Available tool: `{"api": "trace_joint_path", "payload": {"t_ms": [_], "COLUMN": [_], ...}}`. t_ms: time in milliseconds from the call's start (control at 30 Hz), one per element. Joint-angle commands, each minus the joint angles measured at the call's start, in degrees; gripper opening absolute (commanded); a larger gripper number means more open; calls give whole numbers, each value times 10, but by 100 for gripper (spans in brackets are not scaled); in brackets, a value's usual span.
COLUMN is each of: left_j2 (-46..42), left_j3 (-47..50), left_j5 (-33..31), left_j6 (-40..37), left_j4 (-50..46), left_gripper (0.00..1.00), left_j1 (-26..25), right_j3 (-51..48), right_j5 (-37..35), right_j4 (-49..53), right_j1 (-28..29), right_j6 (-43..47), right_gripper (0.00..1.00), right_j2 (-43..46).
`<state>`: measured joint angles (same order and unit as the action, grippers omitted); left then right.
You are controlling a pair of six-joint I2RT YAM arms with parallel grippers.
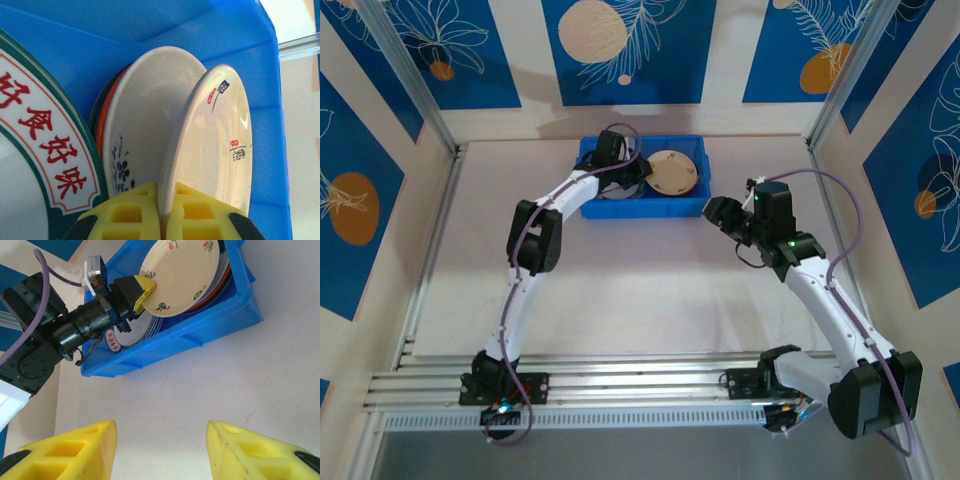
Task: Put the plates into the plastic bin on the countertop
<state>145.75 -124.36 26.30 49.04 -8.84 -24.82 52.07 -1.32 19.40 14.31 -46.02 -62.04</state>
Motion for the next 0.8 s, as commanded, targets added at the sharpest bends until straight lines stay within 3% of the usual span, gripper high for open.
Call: {"api": "trace_joint_path", "payload": {"t_ms": [0, 67, 233, 300, 600, 767], "left_j2": [9, 15, 36, 44, 55, 52], "left_j3": [-30, -42, -94, -121, -193, -194], "left_j5": [-15, -16, -29, -46, -119, -130], "left_j6": [-6, -3, -12, -23, -68, -76], "left_j4": [-13, -18, -51, -77, -156, -173], "left_gripper": [0, 3, 32, 39, 53, 53], "left_j1": [-11, -12, -15, -17, -17, -17], "right_j3": [18, 24, 32, 31, 37, 49], "right_j5": [-6, -1, 4, 1, -3, 2], "right_j4": [2, 2, -4, -5, -8, -10], "right_j1": [2, 1, 3, 4, 7, 7], "right_j6": [15, 18, 19, 19, 22, 24], "right_gripper": [51, 51, 52, 51, 51, 51], "right_j2": [-12, -21, -33, -35, -42, -58]}}
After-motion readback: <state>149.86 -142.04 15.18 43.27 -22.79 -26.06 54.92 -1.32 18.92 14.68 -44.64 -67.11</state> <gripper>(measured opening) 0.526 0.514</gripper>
